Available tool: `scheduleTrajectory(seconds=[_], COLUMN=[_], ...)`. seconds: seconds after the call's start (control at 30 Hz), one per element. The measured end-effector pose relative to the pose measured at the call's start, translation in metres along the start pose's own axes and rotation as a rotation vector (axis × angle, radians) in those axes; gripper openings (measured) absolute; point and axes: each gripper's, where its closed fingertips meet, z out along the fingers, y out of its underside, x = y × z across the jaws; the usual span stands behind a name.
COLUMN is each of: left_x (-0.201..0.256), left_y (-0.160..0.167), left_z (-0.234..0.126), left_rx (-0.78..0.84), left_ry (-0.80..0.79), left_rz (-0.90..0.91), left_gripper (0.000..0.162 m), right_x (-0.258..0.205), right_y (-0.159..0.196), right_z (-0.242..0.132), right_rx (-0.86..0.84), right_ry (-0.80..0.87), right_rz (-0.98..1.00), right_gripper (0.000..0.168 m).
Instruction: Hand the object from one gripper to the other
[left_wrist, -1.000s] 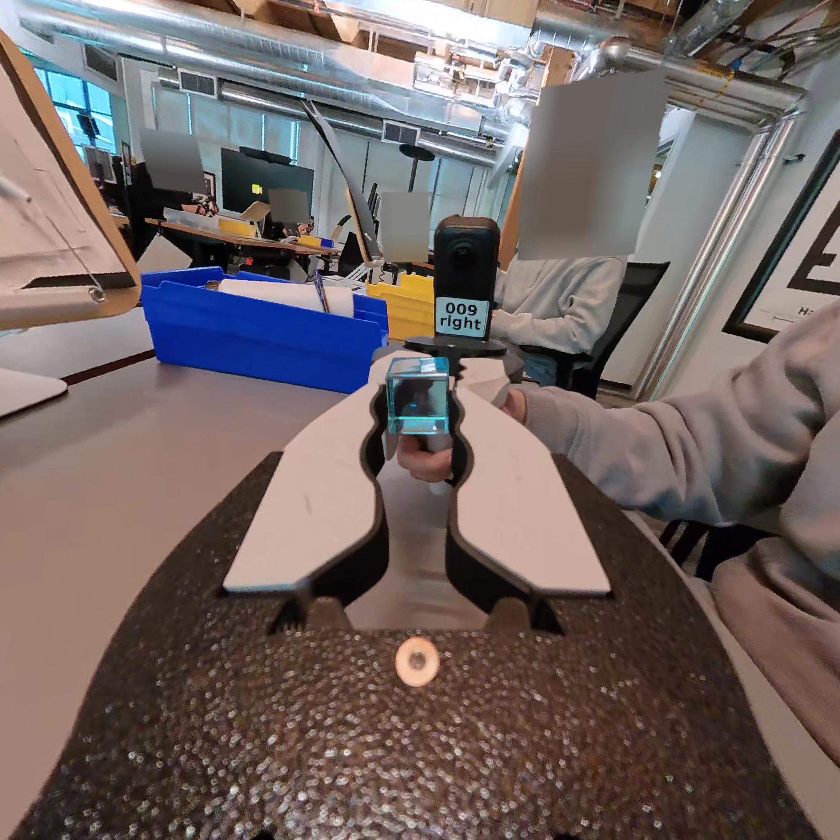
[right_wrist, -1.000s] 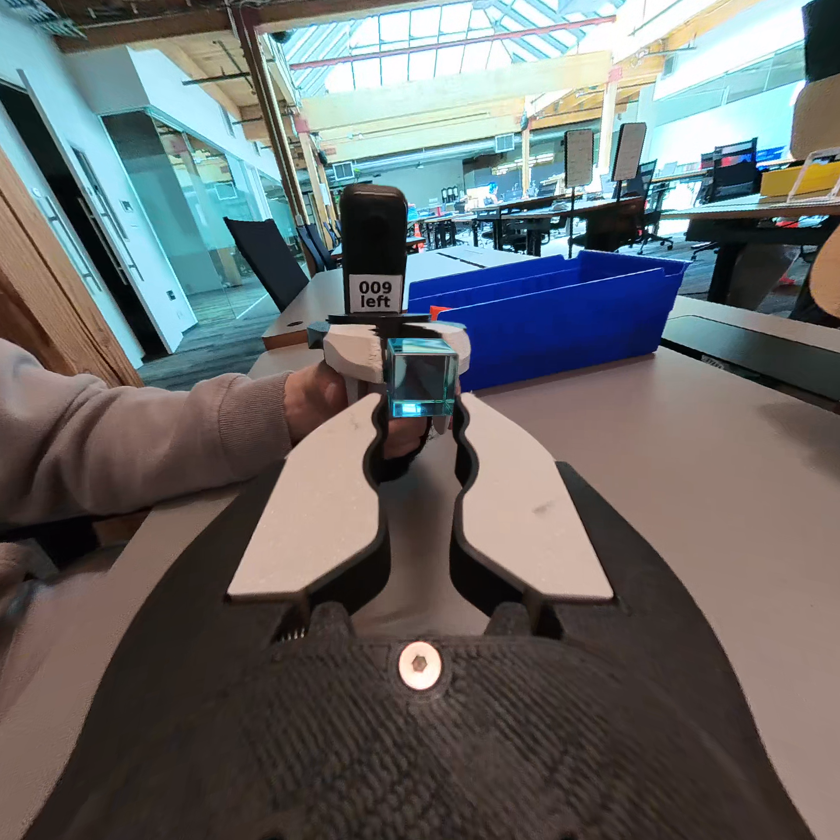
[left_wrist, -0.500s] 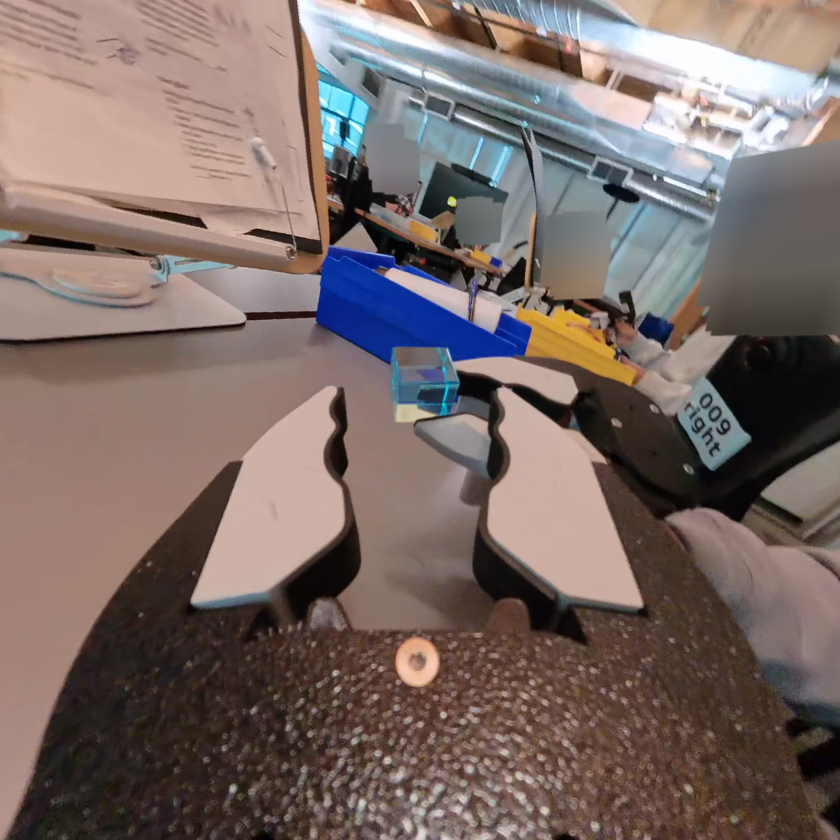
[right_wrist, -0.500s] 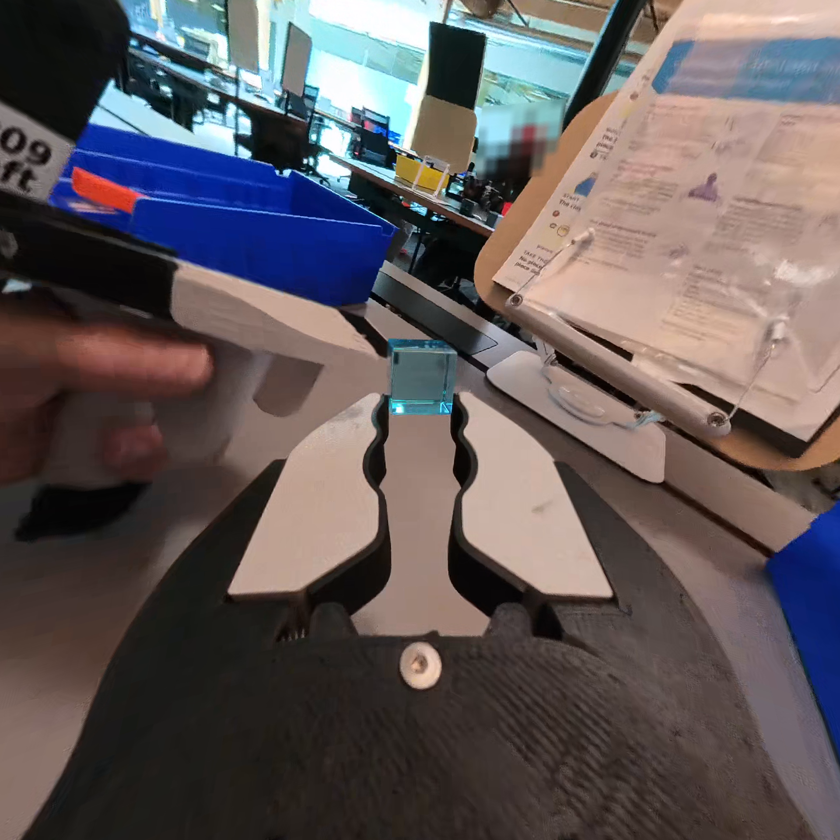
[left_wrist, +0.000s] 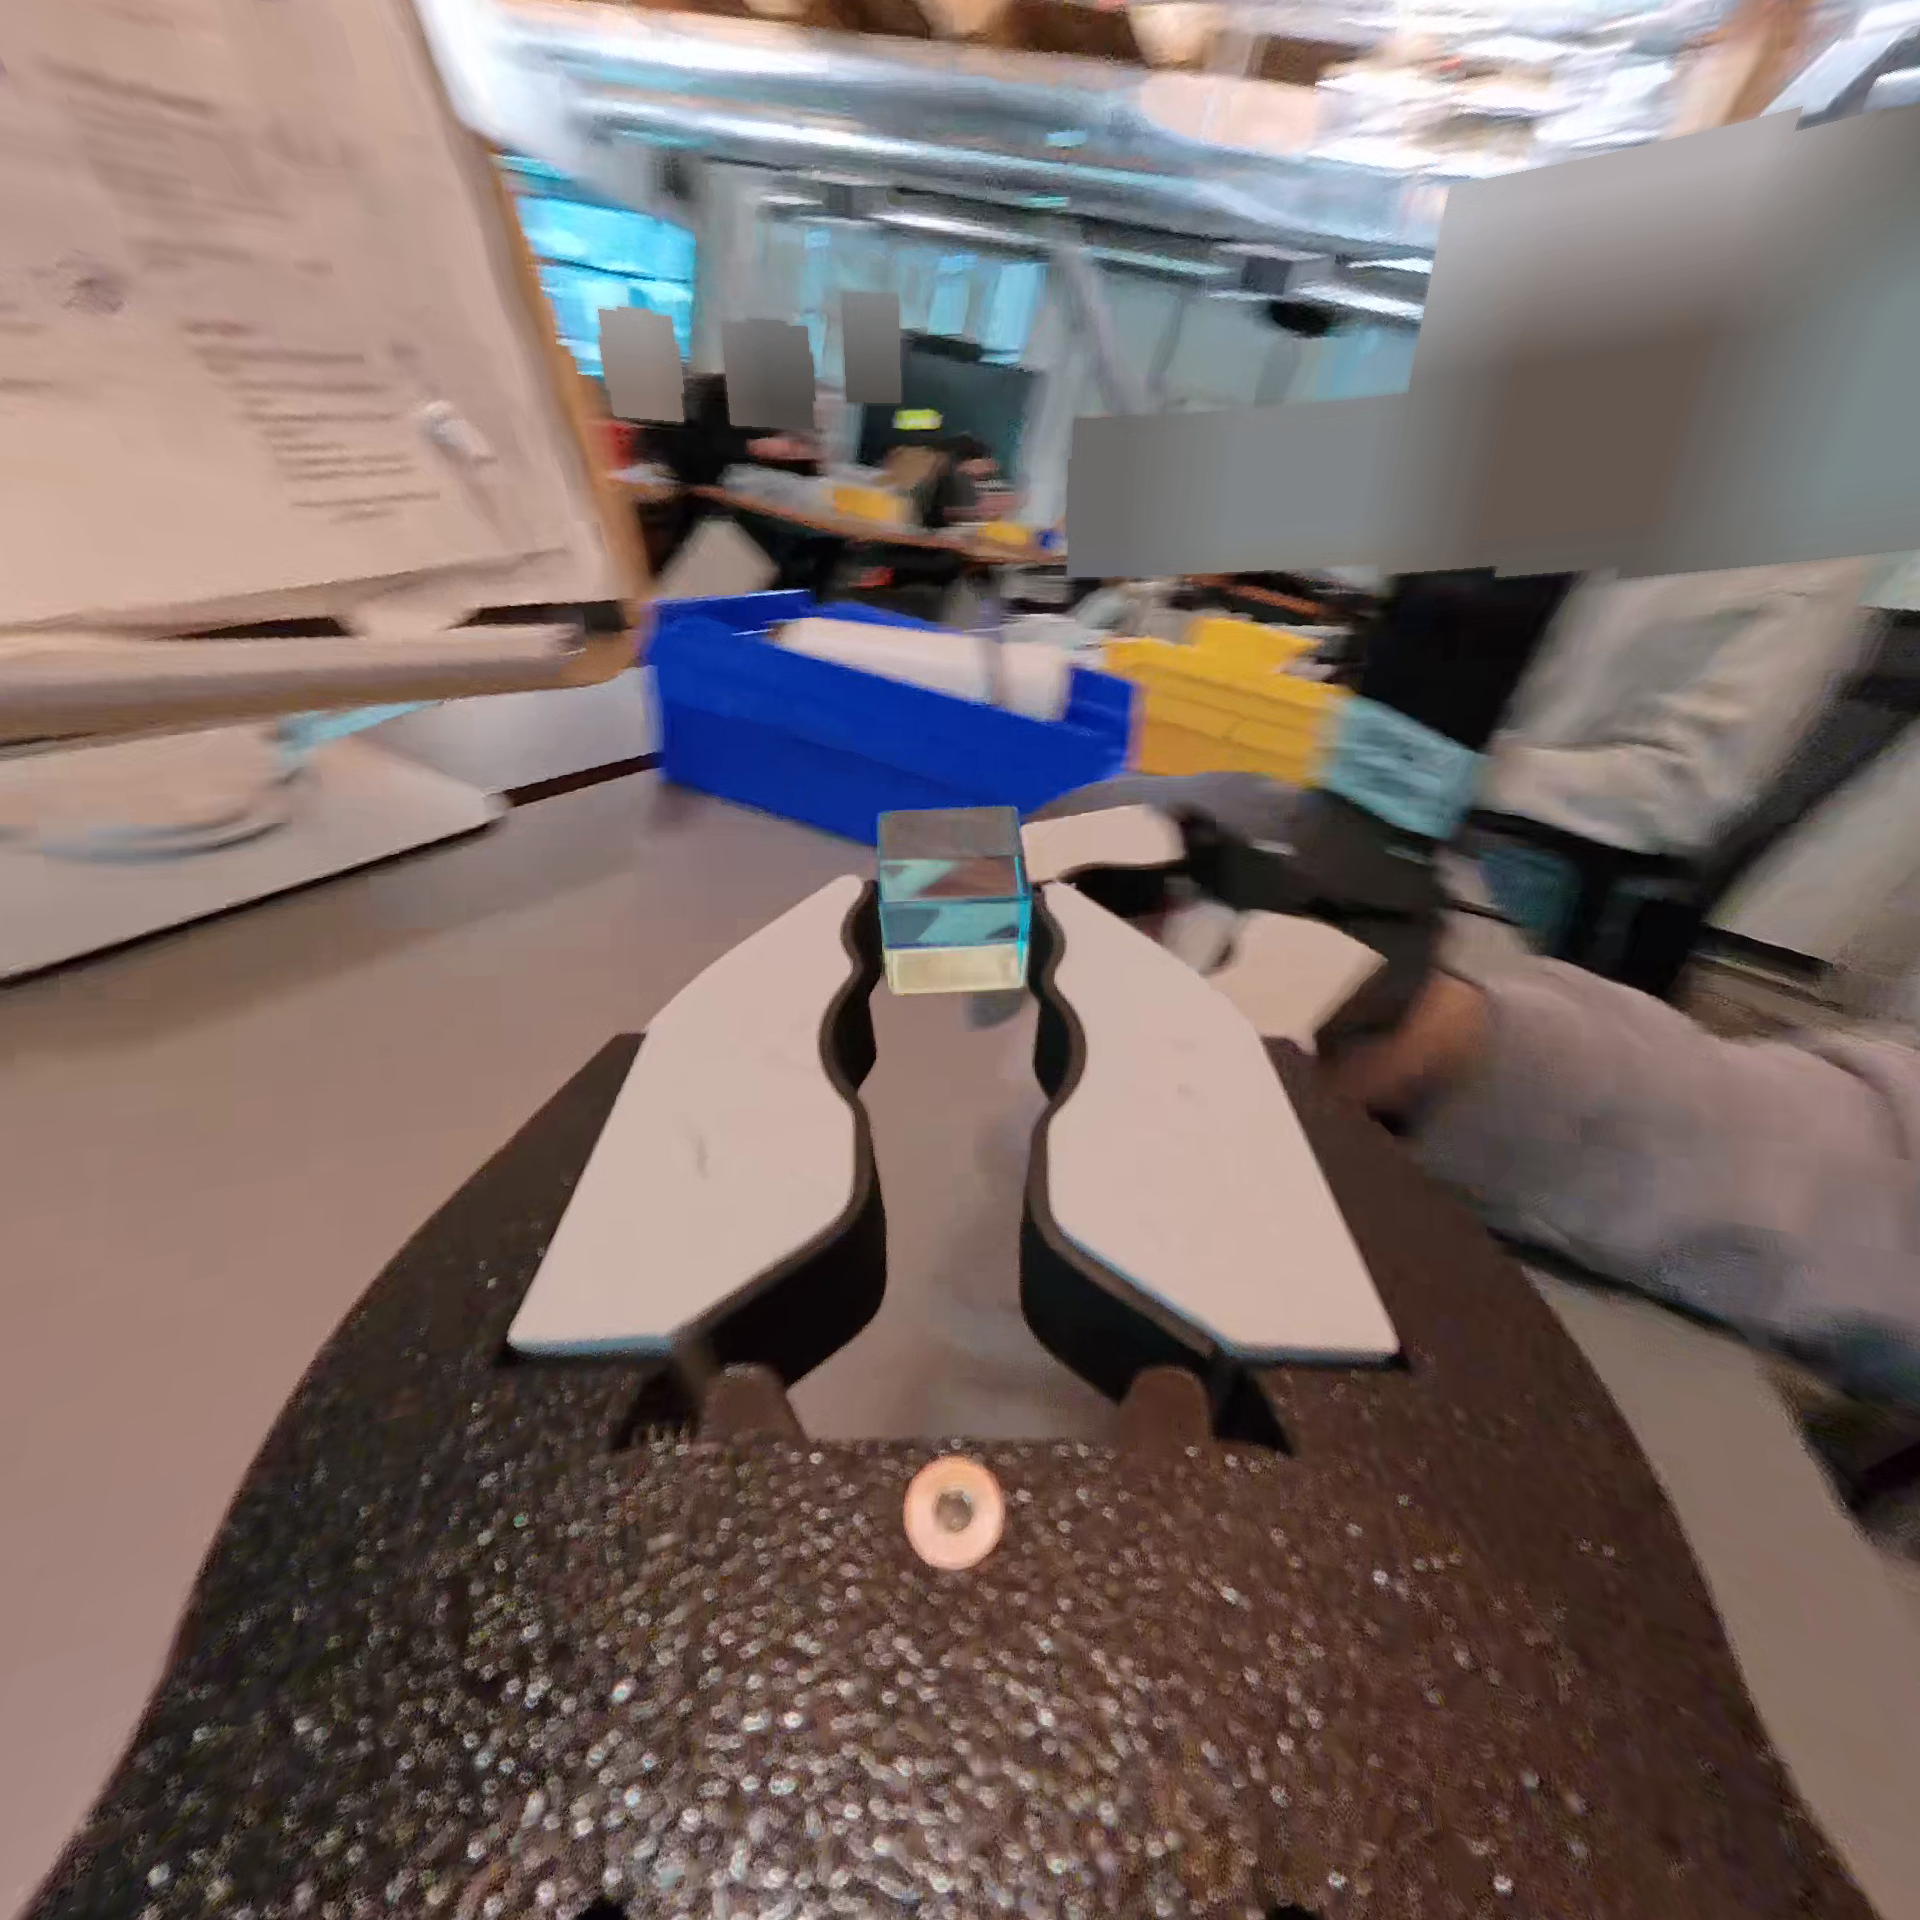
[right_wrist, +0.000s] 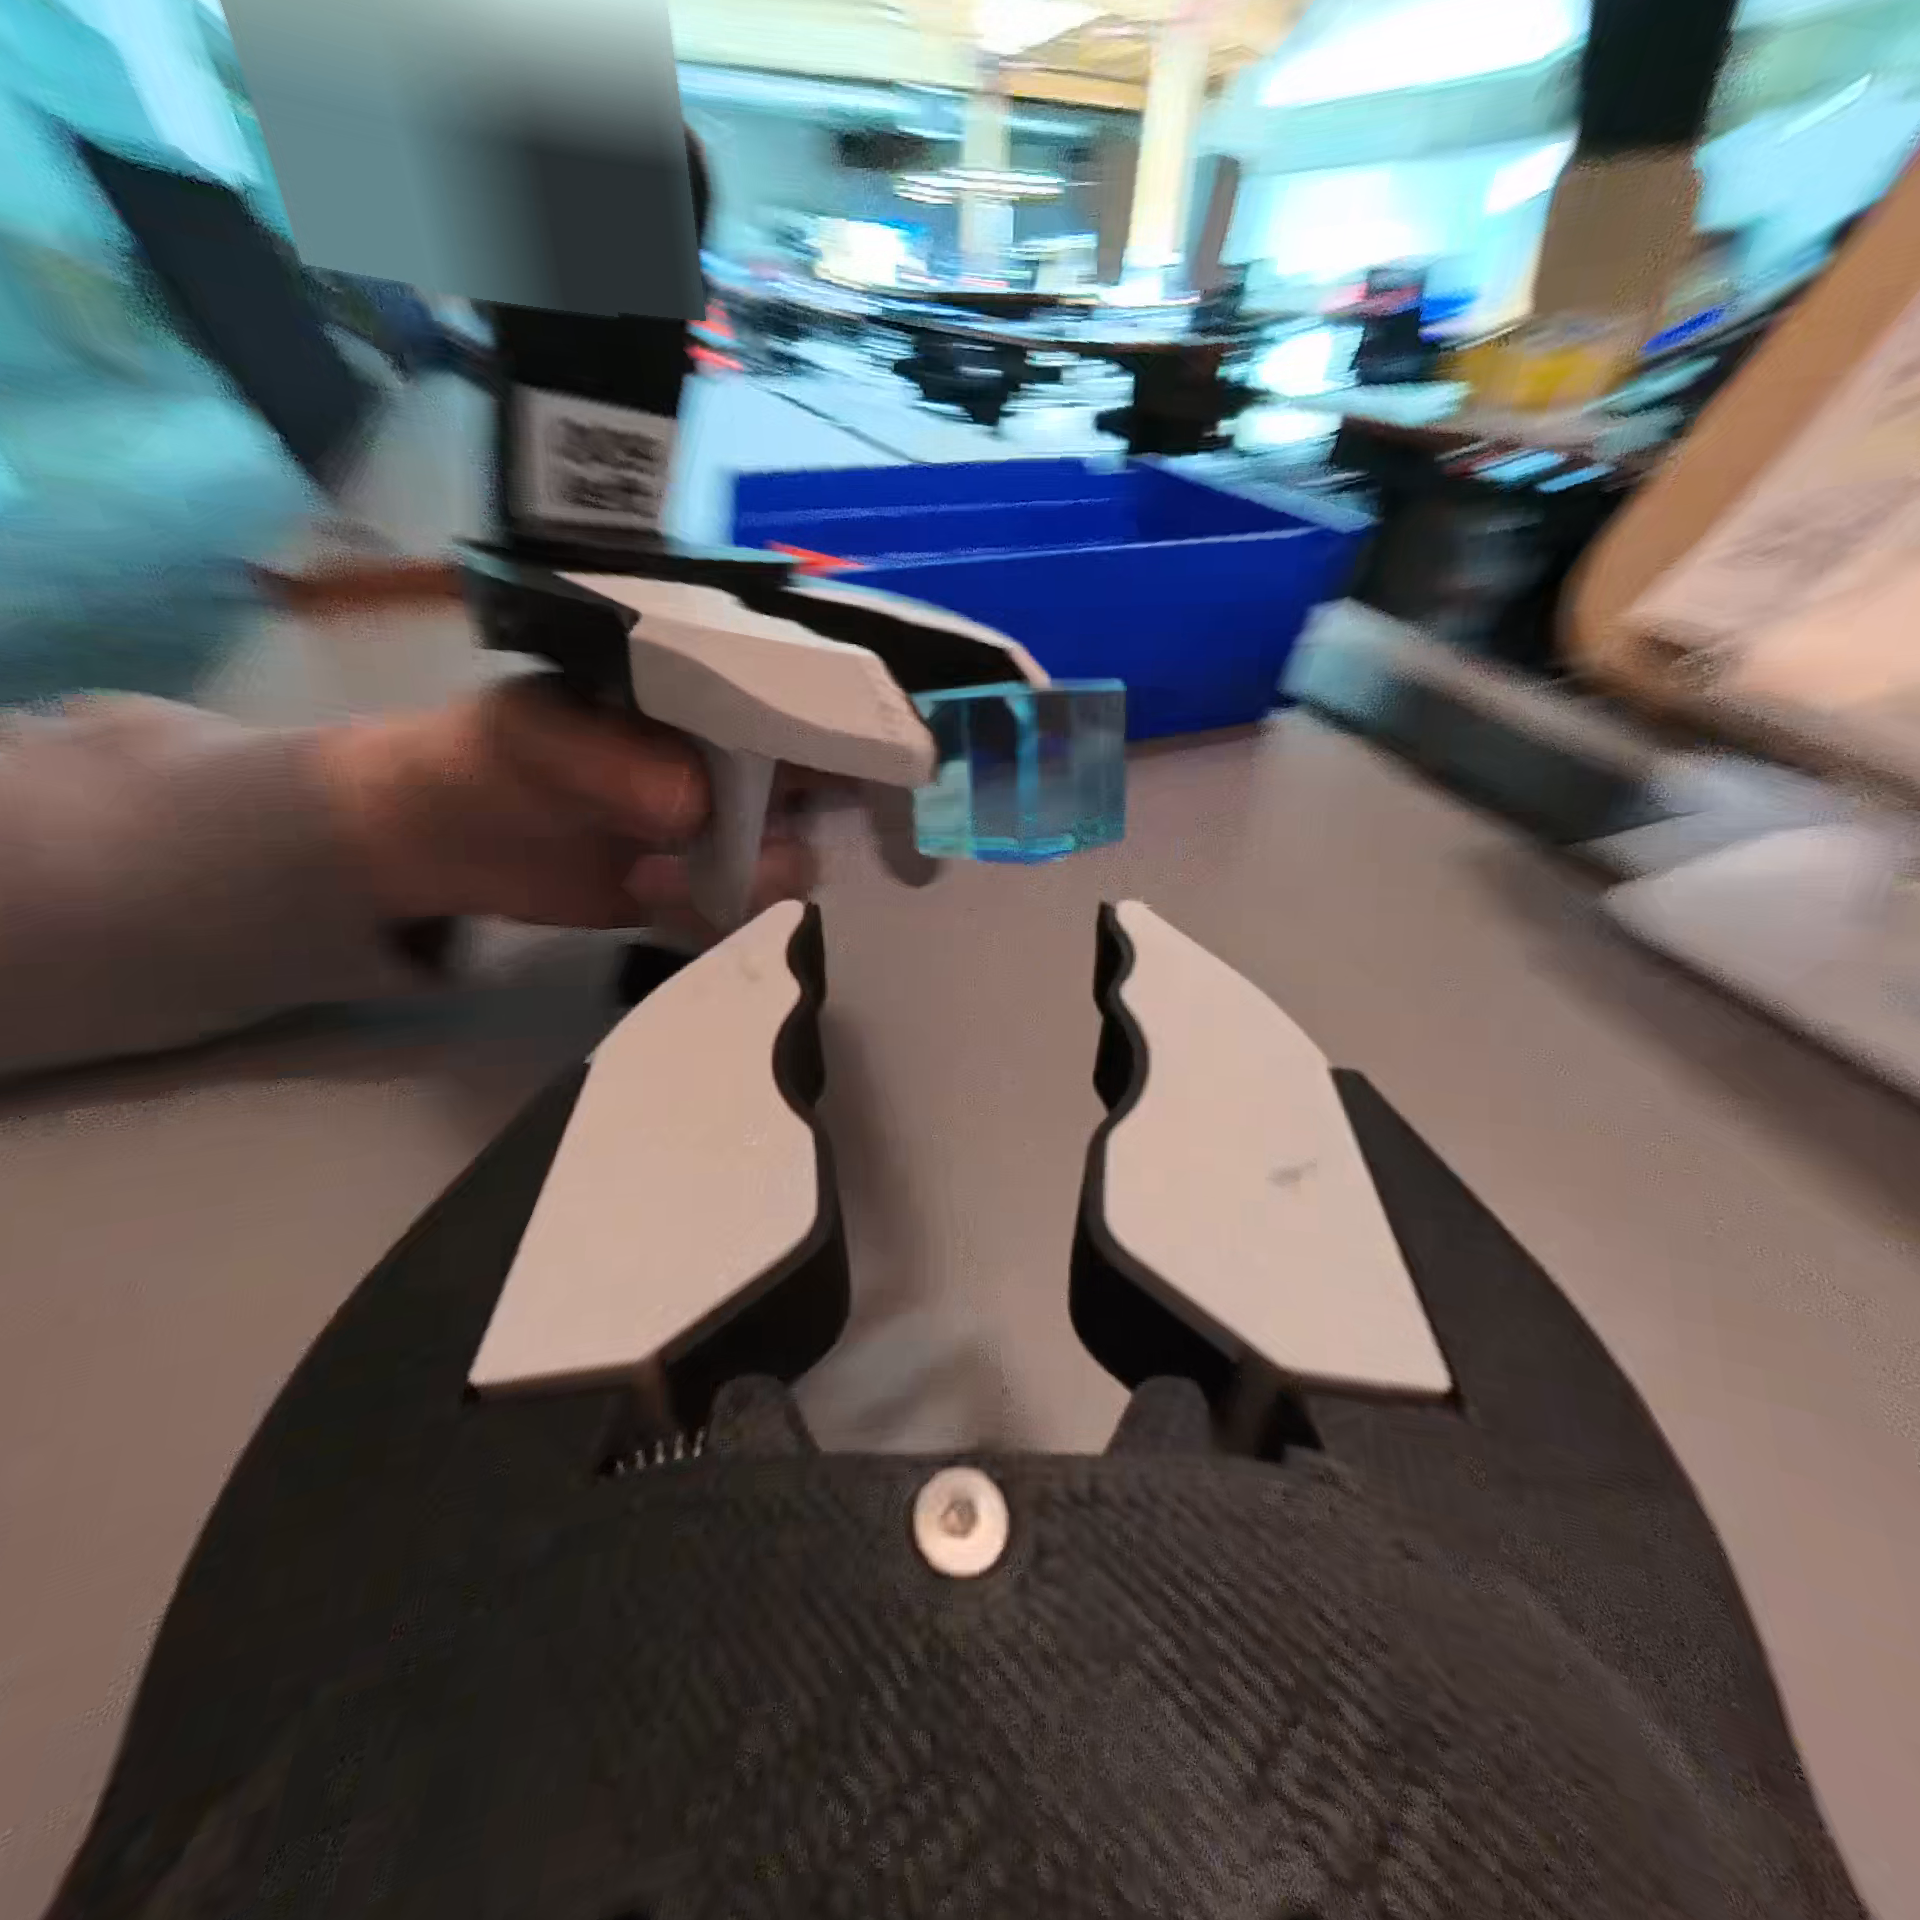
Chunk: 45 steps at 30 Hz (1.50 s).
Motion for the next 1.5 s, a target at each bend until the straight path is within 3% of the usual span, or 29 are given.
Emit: scheduleTrajectory(seconds=[0.07, 0.13, 0.3, 0.33, 0.53, 0.67, 0.8, 0.93, 1.03, 1.13, 1.23, 1.3, 1.4, 1.5], left_x=[0.019, 0.031, 0.035, 0.035, 0.023, -0.001, -0.009, -0.015, -0.017, -0.017, -0.017, -0.015, -0.004, 0.000], left_y=[-0.002, 0.003, 0.014, 0.015, 0.012, 0.007, 0.012, 0.025, 0.029, 0.028, 0.029, 0.025, 0.014, 0.010], left_z=[-0.007, -0.014, -0.015, -0.014, -0.012, -0.004, 0.008, 0.017, 0.017, 0.016, 0.015, 0.012, 0.005, -0.004], left_rx=[-0.021, -0.062, -0.109, -0.111, -0.084, -0.032, -0.039, -0.038, -0.035, -0.049, -0.091, -0.088, -0.055, -0.061], left_ry=[0.188, 0.318, 0.377, 0.374, 0.279, 0.040, -0.089, -0.200, -0.252, -0.270, -0.243, -0.169, -0.003, 0.044], left_rz=[-0.019, -0.044, -0.062, -0.053, -0.006, 0.043, -0.092, -0.198, -0.169, -0.128, -0.068, -0.059, -0.035, 0.135], left_gripper=[0.026, 0.026, 0.026, 0.026, 0.026, 0.036, 0.048, 0.042, 0.028, 0.026, 0.025, 0.026, 0.026, 0.025], right_x=[-0.014, -0.018, -0.028, -0.031, -0.016, 0.017, 0.039, 0.040, 0.038, 0.038, 0.033, 0.021, 0.002, 0.015], right_y=[-0.005, -0.021, -0.016, -0.013, -0.012, -0.005, -0.004, 0.005, 0.009, 0.008, 0.011, 0.009, -0.002, -0.010], right_z=[-0.008, -0.017, -0.015, -0.013, -0.005, -0.003, -0.009, -0.004, 0.000, 0.000, 0.002, 0.002, -0.009, -0.019], right_rx=[0.050, 0.171, 0.123, 0.107, 0.100, 0.040, 0.006, -0.057, -0.104, -0.113, -0.102, -0.055, 0.041, 0.140], right_ry=[-0.225, -0.335, -0.335, -0.336, -0.196, 0.137, 0.416, 0.485, 0.503, 0.509, 0.385, 0.190, -0.139, -0.234], right_rz=[0.235, 0.343, 0.251, 0.228, 0.156, -0.052, -0.151, -0.216, -0.290, -0.333, -0.303, -0.171, 0.205, 0.593], right_gripper=[0.048, 0.042, 0.043, 0.034, 0.029, 0.029, 0.029, 0.029, 0.029, 0.029, 0.029, 0.042, 0.056, 0.073])
